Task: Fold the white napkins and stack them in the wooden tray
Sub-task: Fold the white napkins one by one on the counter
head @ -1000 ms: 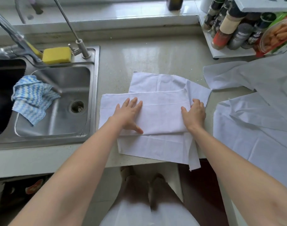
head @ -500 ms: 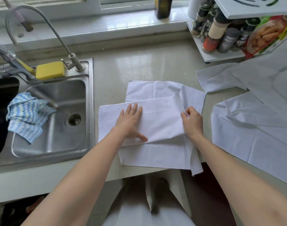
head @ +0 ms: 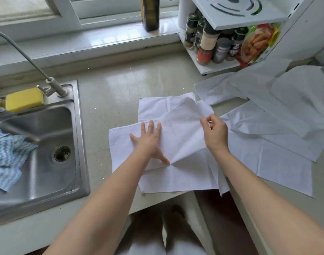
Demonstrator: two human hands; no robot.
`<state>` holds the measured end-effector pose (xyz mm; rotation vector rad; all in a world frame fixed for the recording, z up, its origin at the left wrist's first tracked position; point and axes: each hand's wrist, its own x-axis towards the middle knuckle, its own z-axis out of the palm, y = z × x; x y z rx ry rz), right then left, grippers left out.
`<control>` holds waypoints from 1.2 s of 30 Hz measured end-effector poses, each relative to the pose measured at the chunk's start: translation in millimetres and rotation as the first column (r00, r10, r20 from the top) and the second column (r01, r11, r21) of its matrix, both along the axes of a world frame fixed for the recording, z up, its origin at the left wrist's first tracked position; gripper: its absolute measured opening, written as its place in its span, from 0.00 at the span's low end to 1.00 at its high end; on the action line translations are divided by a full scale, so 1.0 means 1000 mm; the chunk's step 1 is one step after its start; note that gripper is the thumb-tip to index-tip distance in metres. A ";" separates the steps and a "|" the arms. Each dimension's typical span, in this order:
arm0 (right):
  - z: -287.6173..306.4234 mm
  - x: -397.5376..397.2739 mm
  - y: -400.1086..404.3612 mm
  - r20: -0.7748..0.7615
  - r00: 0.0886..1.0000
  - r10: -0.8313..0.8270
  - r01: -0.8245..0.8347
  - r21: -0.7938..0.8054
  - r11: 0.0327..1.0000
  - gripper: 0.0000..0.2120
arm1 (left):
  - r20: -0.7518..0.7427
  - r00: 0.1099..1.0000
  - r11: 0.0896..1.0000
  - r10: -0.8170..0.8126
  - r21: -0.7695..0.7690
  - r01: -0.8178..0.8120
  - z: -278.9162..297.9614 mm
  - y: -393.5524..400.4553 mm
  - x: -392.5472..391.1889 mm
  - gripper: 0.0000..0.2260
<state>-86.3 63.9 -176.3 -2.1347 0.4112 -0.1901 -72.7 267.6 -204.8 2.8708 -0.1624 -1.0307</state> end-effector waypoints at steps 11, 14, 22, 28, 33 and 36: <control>0.036 0.003 0.099 -0.049 0.984 0.173 -0.174 -0.004 0.985 0.12 | 0.012 0.816 0.550 0.578 -0.744 -0.379 0.016 0.080 -0.020 0.23; 0.027 -0.007 0.143 -0.119 0.935 0.333 -0.337 -0.012 0.942 0.11 | -0.250 0.532 0.173 0.809 -0.764 -0.622 0.011 0.117 -0.035 0.07; -0.024 -0.031 0.219 -0.316 0.817 0.482 -0.523 -0.056 0.850 0.04 | -0.640 0.325 -0.163 0.697 -0.582 -0.797 -0.004 0.138 -0.057 0.19; -0.038 -0.044 0.225 -0.303 0.805 0.510 -0.560 -0.104 0.822 0.06 | -0.495 0.388 -0.035 0.777 -0.650 -0.759 -0.015 0.134 -0.053 0.13; -0.039 -0.045 0.219 -0.267 0.761 0.591 -0.627 -0.065 0.777 0.10 | -0.173 0.488 0.274 0.855 -0.649 -0.710 -0.013 0.133 -0.041 0.09; -0.037 -0.043 0.213 -0.258 0.723 0.641 -0.673 -0.051 0.738 0.14 | -0.083 0.522 0.377 0.849 -0.598 -0.707 -0.007 0.130 -0.037 0.07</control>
